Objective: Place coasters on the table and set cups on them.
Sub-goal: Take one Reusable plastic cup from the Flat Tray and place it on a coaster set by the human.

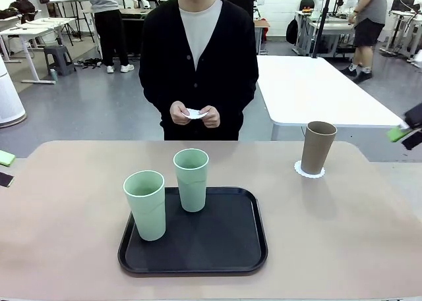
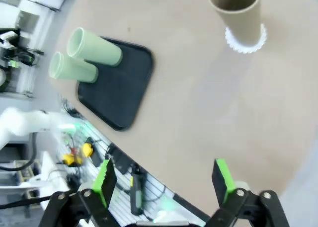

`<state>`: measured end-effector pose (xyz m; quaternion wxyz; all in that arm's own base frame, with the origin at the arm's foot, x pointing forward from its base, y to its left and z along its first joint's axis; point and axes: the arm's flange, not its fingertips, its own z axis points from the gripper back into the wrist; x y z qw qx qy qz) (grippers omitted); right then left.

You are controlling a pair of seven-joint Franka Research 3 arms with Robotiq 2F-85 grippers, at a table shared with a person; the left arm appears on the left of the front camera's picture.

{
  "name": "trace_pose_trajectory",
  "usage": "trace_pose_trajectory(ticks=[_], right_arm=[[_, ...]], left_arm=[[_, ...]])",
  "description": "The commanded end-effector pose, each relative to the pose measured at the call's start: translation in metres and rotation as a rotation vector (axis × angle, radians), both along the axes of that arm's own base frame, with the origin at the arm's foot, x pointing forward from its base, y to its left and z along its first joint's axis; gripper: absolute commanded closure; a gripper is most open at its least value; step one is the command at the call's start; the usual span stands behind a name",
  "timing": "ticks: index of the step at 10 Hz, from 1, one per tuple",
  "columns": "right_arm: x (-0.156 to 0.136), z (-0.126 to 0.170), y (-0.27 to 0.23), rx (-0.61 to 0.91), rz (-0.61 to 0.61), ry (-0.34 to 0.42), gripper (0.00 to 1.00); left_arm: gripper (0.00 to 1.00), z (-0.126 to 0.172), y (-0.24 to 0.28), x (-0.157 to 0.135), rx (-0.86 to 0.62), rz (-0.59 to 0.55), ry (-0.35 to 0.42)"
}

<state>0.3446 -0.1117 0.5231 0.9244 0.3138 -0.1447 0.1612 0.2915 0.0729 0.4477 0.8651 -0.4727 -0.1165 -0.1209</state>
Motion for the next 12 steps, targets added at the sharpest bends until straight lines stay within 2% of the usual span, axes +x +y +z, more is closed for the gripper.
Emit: trace_pose_trajectory(ticks=[1, 3, 6, 7, 9, 12], right_arm=[[0.01, -0.012, -0.048, 0.193, -0.021, -0.014, 0.0], [0.003, -0.036, -0.096, 0.352, -0.101, -0.026, 0.0], [-0.009, -0.075, -0.144, 0.542, -0.134, 0.002, 0.0], [-0.016, -0.081, -0.151, 0.566, -0.107, 0.016, 0.0], [-0.029, -0.084, -0.154, 0.507, -0.041, 0.065, 0.0], [-0.03, -0.087, -0.154, 0.514, -0.056, 0.07, 0.0]], left_arm=[[0.0, 0.001, -0.001, 0.001, -0.013, -0.002, -0.008], [0.0, 0.001, -0.001, 0.001, -0.013, -0.002, -0.008], [0.0, 0.001, -0.001, 0.001, -0.013, -0.002, -0.008], [0.0, 0.001, -0.001, 0.001, -0.013, -0.002, -0.008], [0.0, 0.001, -0.001, 0.001, -0.013, -0.002, -0.008], [0.0, 0.001, -0.001, 0.001, -0.013, -0.002, -0.008]])
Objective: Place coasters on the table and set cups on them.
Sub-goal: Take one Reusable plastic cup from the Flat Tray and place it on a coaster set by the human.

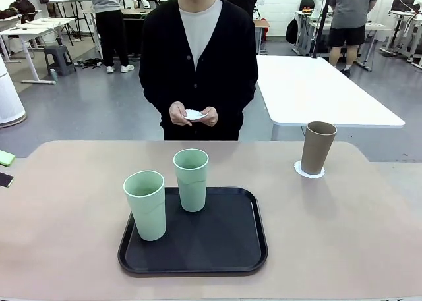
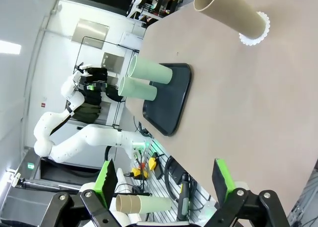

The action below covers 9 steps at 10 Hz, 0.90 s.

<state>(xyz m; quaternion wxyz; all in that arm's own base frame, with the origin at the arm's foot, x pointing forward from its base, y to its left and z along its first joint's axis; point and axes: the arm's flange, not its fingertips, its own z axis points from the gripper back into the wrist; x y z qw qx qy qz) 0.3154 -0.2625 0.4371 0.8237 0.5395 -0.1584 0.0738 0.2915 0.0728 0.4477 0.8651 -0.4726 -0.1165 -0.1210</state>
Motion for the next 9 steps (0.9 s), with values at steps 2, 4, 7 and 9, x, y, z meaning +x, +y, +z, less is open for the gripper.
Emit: trace_pose_trajectory(ticks=[2, 4, 7, 9], right_arm=[[0.0, 0.0, 0.0, 0.0, 0.0, 0.0, 0.0], [0.0, 0.0, 0.0, 0.0, 0.0, 0.0, 0.0], [0.0, 0.0, 0.0, 0.0, 0.0, 0.0, 0.0], [0.0, 0.0, 0.0, 0.0, 0.0, 0.0, 0.0]], left_arm=[[0.0, 0.0011, -0.0013, 0.0013, -0.013, -0.001, -0.008], [0.0, 0.0011, -0.0013, 0.0013, -0.013, -0.001, -0.008], [0.0, 0.0011, -0.0013, 0.0013, -0.013, -0.001, -0.008], [0.0, 0.0011, -0.0013, 0.0013, -0.013, -0.001, -0.008]])
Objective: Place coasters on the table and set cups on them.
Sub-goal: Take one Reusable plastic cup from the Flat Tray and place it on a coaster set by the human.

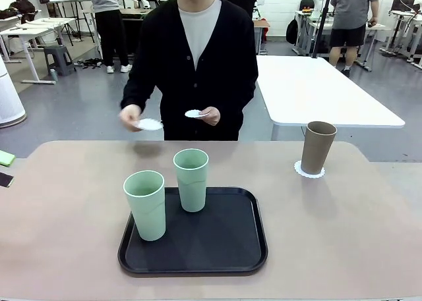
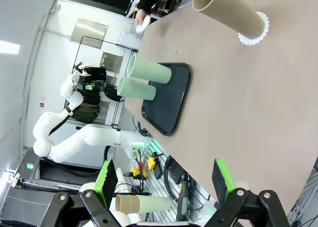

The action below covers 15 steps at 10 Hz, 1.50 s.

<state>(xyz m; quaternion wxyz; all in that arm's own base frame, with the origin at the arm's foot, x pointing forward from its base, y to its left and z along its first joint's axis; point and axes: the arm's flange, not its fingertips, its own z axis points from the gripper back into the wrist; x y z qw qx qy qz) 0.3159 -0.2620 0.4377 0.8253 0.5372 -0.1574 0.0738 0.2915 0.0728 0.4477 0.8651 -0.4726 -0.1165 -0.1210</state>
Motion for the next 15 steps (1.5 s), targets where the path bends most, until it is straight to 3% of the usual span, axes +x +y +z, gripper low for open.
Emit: trace_pose_trajectory(ticks=[1, 15], right_arm=[[-0.0005, -0.0006, -0.0005, 0.006, 0.0, -0.002, 0.0], [-0.0005, -0.0006, -0.0005, 0.006, 0.0, -0.002, 0.0]], left_arm=[[0.0, 0.0011, -0.0013, 0.0013, -0.013, -0.001, -0.008], [0.0, 0.0011, -0.0013, 0.0013, -0.013, -0.001, -0.008]])
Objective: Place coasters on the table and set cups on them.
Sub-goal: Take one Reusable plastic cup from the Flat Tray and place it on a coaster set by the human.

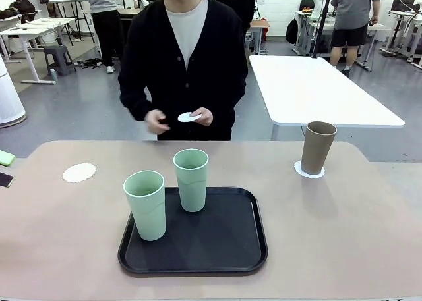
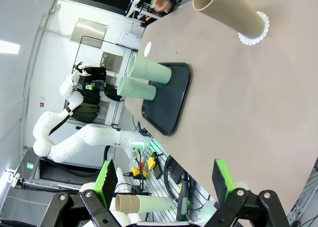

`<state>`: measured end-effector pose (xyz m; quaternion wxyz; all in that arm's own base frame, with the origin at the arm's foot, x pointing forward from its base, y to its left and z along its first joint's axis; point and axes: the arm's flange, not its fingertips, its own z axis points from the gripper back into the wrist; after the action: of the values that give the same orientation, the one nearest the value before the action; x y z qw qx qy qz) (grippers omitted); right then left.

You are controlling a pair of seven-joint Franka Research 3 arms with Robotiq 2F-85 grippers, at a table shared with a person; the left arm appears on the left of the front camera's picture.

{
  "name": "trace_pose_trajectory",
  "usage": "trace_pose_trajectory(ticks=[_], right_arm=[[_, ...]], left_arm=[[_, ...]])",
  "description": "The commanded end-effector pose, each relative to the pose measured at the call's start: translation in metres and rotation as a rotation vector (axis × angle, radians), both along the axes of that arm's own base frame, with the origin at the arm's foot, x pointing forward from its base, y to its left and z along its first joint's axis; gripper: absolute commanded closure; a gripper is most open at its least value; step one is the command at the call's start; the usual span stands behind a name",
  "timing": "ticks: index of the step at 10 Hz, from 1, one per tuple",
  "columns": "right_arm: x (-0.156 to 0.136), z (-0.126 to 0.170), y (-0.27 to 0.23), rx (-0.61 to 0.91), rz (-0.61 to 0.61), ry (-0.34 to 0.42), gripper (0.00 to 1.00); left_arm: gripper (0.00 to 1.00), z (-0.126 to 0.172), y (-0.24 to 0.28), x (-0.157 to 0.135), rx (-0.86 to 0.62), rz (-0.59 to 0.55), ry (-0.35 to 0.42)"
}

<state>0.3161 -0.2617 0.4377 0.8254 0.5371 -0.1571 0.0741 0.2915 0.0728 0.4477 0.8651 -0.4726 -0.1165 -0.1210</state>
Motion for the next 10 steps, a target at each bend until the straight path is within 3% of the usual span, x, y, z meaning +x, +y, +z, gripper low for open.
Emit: trace_pose_trajectory(ticks=[1, 2, 3, 7, 10], right_arm=[[-0.001, -0.001, -0.001, 0.006, -0.001, -0.002, 0.0], [-0.001, -0.001, -0.001, 0.006, -0.001, -0.002, 0.0], [-0.001, -0.001, -0.001, 0.006, -0.001, -0.002, 0.0], [-0.001, -0.001, -0.001, 0.006, -0.001, -0.002, 0.0], [-0.001, -0.001, -0.001, 0.006, -0.001, -0.002, 0.0]], left_arm=[[0.0, 0.0, 0.0, 0.0, 0.0, 0.0, 0.0], [0.0, 0.003, -0.011, 0.018, 0.112, -0.116, -0.14], [0.0, 0.011, -0.025, 0.033, 0.268, -0.196, -0.199], [0.0, 0.046, -0.103, 0.075, 0.6, -0.569, -0.405], [0.0, 0.053, -0.151, 0.08, 0.76, -0.674, -0.488]])
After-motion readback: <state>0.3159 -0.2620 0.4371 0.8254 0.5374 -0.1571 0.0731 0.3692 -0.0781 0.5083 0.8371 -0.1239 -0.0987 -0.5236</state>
